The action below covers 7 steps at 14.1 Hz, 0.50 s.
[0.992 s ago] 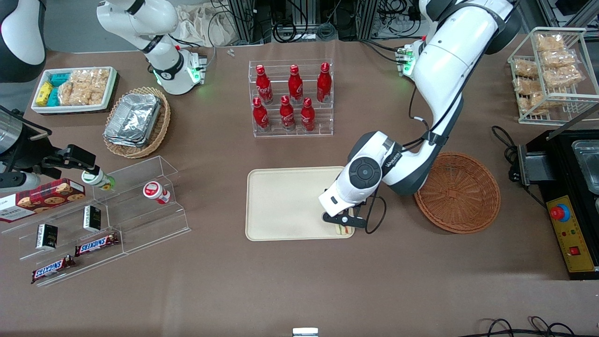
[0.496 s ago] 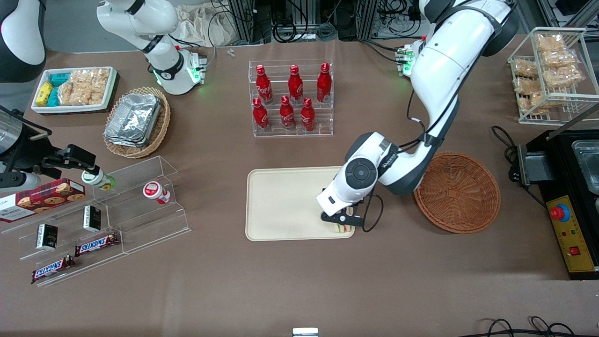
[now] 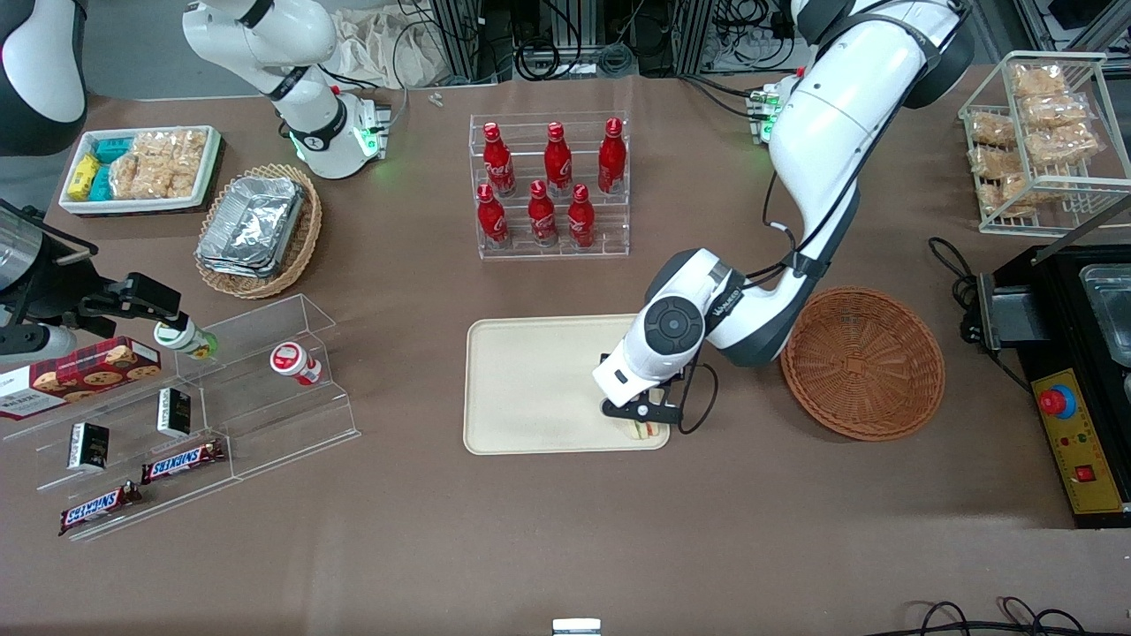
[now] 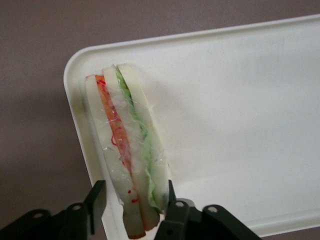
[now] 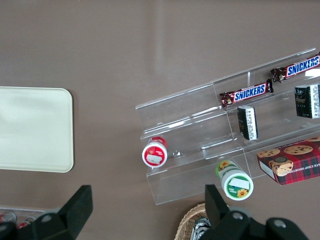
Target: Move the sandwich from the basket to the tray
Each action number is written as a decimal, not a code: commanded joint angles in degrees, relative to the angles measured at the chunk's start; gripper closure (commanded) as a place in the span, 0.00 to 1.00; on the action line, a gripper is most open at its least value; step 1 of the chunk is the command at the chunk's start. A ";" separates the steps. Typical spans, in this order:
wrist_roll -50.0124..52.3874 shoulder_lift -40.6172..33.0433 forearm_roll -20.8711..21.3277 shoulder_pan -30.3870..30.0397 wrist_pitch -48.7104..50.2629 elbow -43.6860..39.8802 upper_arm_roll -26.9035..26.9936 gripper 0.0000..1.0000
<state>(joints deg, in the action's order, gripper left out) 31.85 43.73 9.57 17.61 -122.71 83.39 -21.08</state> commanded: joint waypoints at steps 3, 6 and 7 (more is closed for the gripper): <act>0.68 -8.11 1.06 -3.53 7.90 -0.24 0.43 0.00; 0.23 -15.23 0.80 -9.76 14.33 -0.33 0.34 0.00; 0.23 -17.17 0.45 -11.35 15.91 -0.68 0.43 0.00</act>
<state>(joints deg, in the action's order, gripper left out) 31.83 31.57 9.72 9.40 -109.70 81.34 -20.37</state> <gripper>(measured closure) 0.000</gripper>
